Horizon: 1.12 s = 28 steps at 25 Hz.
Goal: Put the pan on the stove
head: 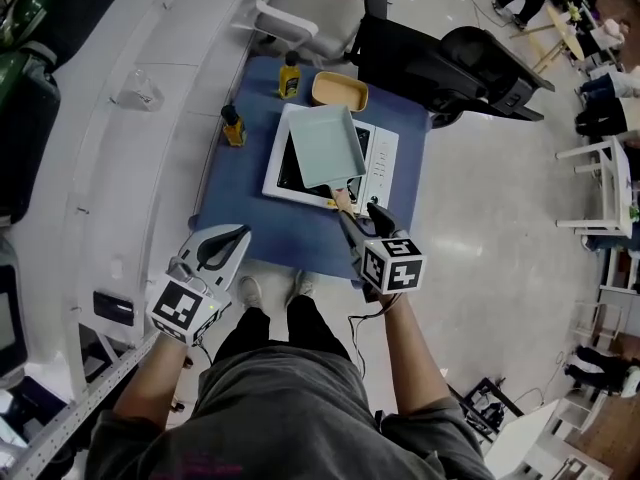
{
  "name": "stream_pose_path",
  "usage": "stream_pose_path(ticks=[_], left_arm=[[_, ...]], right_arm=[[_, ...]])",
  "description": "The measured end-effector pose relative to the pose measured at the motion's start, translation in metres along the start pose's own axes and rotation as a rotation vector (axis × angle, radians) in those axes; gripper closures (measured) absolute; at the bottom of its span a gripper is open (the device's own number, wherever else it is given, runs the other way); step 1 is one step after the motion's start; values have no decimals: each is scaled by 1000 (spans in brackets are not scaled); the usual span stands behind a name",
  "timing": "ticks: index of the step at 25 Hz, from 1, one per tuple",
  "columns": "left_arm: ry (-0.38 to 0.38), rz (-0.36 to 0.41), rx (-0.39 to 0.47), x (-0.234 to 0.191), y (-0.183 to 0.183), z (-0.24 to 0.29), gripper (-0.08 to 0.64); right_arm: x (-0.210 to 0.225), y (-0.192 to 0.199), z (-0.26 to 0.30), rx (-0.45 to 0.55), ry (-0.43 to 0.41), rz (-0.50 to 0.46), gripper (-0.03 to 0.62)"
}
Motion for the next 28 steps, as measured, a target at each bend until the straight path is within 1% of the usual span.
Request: stream_pose_path(ticks=[3, 8, 18, 21, 25, 28], left_arm=[[12, 16, 15, 3, -6, -5, 558], [29, 37, 41, 9, -15, -14, 558], [43, 54, 94, 22, -31, -34, 558], [49, 56, 112, 26, -35, -39, 558], [52, 57, 122, 31, -39, -46, 558], [54, 56, 135, 34, -42, -51, 558]], right_arm=[[-14, -8, -17, 56, -30, -8, 347], [-37, -13, -41, 114, -54, -37, 352], [-84, -20, -89, 226, -79, -73, 414], [-95, -24, -99, 251, -91, -83, 417], [-108, -27, -109, 278, -101, -100, 449], [-112, -28, -116, 289, -102, -106, 459]])
Point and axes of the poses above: the fingertips, and each gripper's own axes: z forward along the fingers, x to its right, y out of its underside, the point moved 5 cm from there along -z, backward along the fingers, and after that the axes turned 12 degrees about -y, right-handed, at the moved point
